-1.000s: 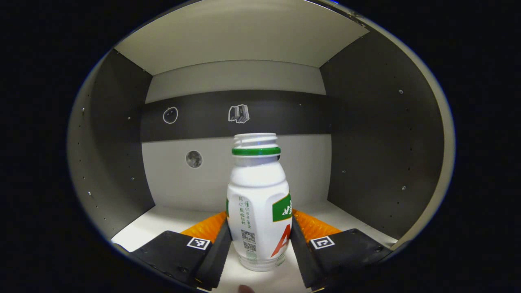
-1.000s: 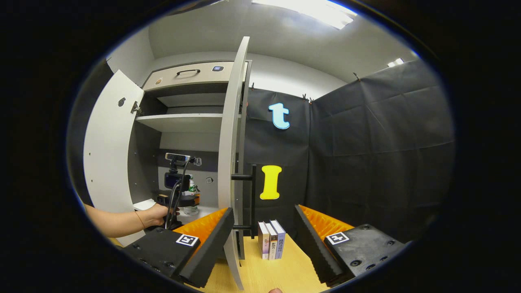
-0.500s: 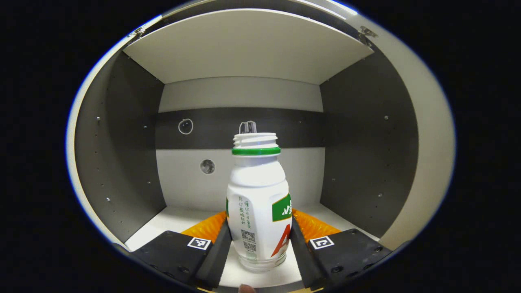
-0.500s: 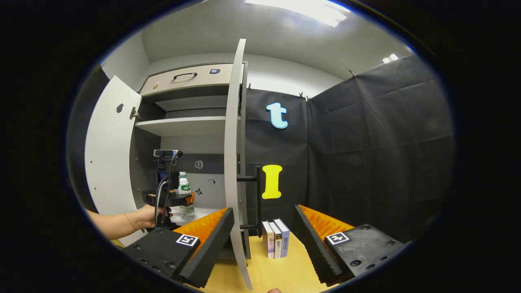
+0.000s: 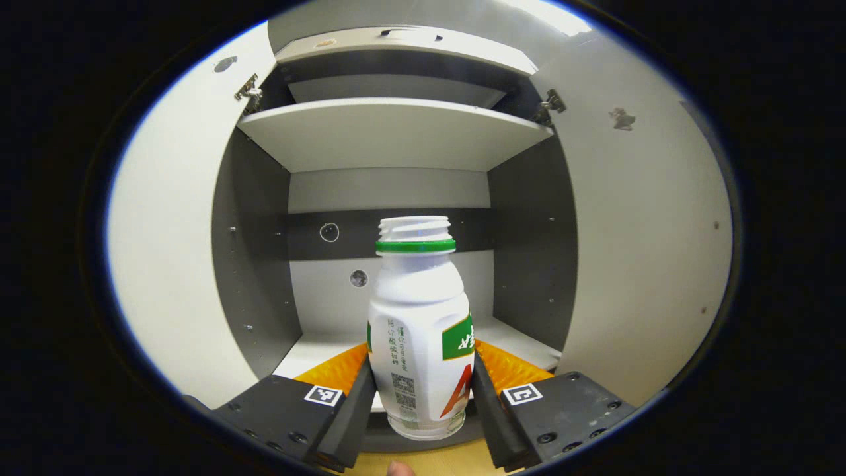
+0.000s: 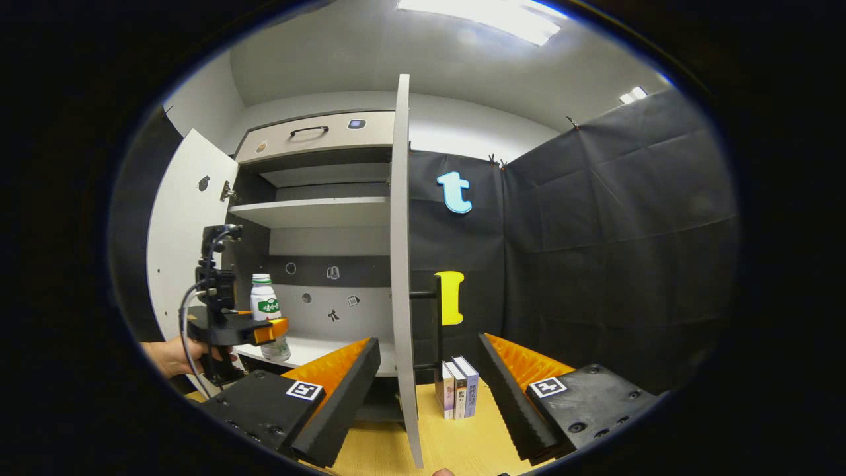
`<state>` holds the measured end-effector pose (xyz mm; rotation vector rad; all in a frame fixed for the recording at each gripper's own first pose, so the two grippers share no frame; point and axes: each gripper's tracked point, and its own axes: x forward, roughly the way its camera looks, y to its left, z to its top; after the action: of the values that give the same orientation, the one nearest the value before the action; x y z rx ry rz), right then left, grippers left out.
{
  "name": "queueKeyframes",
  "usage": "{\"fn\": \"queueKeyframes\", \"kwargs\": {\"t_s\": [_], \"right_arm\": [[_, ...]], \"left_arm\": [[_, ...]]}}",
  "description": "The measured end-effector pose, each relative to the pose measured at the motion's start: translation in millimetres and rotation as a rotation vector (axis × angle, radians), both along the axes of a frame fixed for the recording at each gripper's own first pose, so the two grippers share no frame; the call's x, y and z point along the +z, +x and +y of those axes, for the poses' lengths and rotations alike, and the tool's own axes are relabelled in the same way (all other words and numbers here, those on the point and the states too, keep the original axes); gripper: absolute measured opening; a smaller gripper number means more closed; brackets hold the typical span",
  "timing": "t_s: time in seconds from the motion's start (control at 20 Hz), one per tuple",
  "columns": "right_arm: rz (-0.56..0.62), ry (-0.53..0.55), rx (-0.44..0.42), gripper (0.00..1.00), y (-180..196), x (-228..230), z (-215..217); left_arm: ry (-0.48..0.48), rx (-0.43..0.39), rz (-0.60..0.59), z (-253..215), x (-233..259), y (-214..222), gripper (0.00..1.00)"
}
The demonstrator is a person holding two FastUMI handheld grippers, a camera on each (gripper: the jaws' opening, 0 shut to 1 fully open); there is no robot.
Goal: Grasp the bottle in the cabinet with the left hand and place it on the coaster, then close the right door with the right hand and the left door with the left hand.
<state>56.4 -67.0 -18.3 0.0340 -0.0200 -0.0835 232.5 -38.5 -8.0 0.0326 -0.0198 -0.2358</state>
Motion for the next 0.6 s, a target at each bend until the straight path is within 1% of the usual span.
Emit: {"fn": "queueKeyframes", "kwargs": {"t_s": [0.1, 0.3, 0.4, 0.5, 0.6], "right_arm": [[-0.007, -0.008, 0.01, 0.97, 0.7, 1.7, 6.0], [-0.012, -0.02, 0.023, 0.97, -1.3, 2.1, 16.4], [-0.011, -0.026, 0.028, 0.97, -1.5, 0.3, 21.5], [-0.009, -0.033, 0.035, 0.97, -1.1, -1.8, 27.1], [-0.009, -0.044, 0.041, 0.97, -1.5, -4.2, 31.1]], "left_arm": [[-0.016, -0.006, 0.006, 6.6, -8.8, -32.3, 0.73], [-0.026, -0.005, 0.007, 18.7, -35.1, -75.3, 0.74], [-0.023, -0.003, 0.013, 20.3, -56.9, -94.5, 0.74], [-0.044, -0.015, 0.03, 14.0, -84.1, -113.5, 0.74], [-0.041, -0.017, 0.045, 8.8, -109.5, -127.3, 0.74]]}}
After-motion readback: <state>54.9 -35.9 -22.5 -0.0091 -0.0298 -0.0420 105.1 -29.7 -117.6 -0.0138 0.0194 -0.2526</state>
